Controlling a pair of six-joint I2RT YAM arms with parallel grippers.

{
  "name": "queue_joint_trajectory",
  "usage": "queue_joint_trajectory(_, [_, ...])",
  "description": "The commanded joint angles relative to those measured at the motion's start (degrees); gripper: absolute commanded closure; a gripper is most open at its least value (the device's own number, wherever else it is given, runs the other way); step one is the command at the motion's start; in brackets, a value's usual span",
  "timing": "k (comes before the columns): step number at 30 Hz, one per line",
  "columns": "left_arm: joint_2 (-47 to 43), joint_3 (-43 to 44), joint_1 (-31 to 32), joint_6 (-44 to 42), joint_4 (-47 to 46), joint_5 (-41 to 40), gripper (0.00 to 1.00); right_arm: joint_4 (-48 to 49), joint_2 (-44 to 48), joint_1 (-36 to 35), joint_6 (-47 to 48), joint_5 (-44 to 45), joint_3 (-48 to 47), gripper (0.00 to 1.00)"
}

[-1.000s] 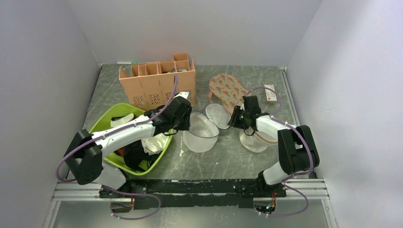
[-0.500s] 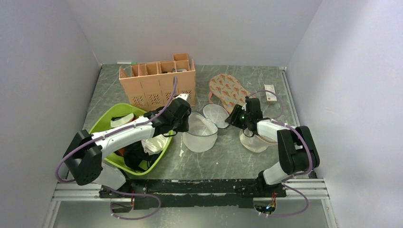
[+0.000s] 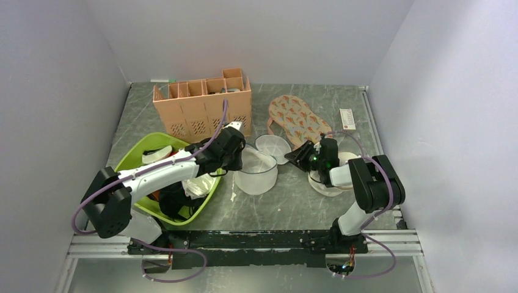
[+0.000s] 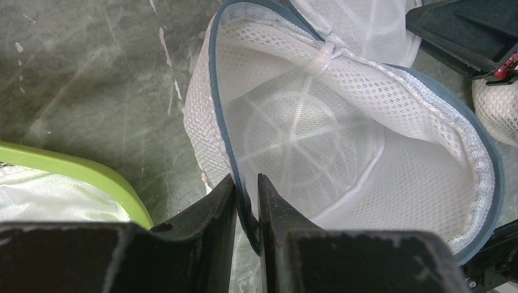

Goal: Unzip the laundry bag and remove the bra

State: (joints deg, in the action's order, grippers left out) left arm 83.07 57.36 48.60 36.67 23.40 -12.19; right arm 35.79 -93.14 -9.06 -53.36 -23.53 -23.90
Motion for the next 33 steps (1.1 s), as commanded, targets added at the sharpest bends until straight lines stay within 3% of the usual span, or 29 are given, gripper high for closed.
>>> queue_joint_trajectory(1, [-1.8,-0.2,0.5,-0.3,-1.6,0.3,0.71,6.7,-1.7,0.5,-2.3,-1.9,0.2,0.64])
queue_joint_trajectory(4, [-1.8,-0.4,0.6,-0.3,-1.4,0.3,0.71,6.2,-1.4,0.7,-0.1,-2.7,-1.7,0.76])
queue_joint_trajectory(7, [-1.9,-0.6,0.6,-0.3,-1.5,0.6,0.71,5.6,-0.5,1.5,2.7,-5.0,-3.2,1.0])
queue_joint_trajectory(12, [-2.9,-0.8,0.6,-1.5,-1.9,0.4,0.67,-4.6,7.4,1.9,13.2,-3.7,-4.5,1.0])
queue_joint_trajectory(21, [-4.6,1.0,0.6,-4.3,-1.1,-2.8,0.37,-16.3,25.7,-0.2,28.2,8.1,-4.6,1.0])
queue_joint_trajectory(26, [-7.4,1.6,0.6,-4.8,-0.6,-4.1,0.24,-22.4,33.2,-7.7,34.0,20.9,-7.5,1.0])
queue_joint_trajectory(33, [-11.5,0.2,0.5,-4.8,0.0,-6.0,0.18,-27.5,37.2,-18.8,39.8,37.2,-13.4,1.0])
